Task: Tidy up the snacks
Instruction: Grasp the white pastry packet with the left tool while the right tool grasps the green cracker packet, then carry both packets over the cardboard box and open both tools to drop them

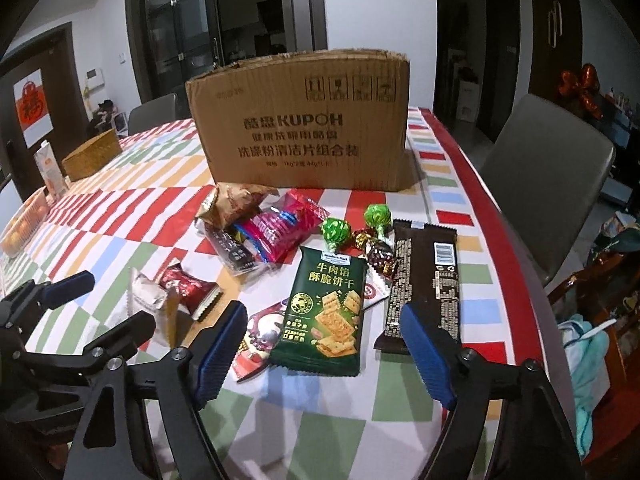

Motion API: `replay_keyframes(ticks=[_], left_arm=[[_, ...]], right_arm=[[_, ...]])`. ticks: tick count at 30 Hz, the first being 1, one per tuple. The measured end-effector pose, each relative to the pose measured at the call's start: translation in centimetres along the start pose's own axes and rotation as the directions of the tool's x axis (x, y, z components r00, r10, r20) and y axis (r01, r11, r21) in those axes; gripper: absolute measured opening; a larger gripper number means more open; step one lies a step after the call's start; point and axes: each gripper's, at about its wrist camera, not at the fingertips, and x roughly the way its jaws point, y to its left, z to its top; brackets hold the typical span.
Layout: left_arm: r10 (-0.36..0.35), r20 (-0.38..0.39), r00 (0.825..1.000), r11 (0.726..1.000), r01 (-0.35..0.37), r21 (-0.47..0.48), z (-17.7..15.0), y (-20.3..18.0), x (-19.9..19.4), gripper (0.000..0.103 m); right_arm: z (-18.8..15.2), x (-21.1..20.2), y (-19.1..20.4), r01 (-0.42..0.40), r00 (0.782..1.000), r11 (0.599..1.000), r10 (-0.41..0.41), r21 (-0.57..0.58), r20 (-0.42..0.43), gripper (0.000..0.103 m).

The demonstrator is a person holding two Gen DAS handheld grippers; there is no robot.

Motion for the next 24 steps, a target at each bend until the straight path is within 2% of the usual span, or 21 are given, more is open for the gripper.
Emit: replay_keyframes(ticks=[9,16,18,20,24], left_arm=[[-0.007,-0.047,0.999,1.0,0.007,-0.006,0.0,0.1,1.8,0.081],[-0.039,-0.07,0.997,0.999,0.037,-0.024,0.3,0.2,2.3,0.06],[-0.041,-0.069,0.997,0.999,0.039,-0.031,0.3,0.2,2.3,0.058],[-0.049,-0.066,0.997,0.998,0.047,-0.033,0.4,0.1,2.3,0.052],[-0.056,-0.063,0.996,0.997,0.053,-0.049,0.4,0.2,2.3,0.05]], right_arm=[[0.0,2.1,0.0,-0.015,0.999,1.0,0.015,0.008,-0.042,0.067],[0.1,3.4,-0.5,-0.03,0.996,0.998,0.034,0.046,-0.084,0.056],[0.1,3.6,-0.6,-0.038,0.995,0.998,0.042,0.053,-0.091,0.053],[0.2,3.6,-0.5,-0.037,0.995,0.998,0.041,0.048,-0.087,0.049],[0.2,3.5,-0.4,-0.033,0.996,0.999,0.036,0.039,-0.084,0.045]])
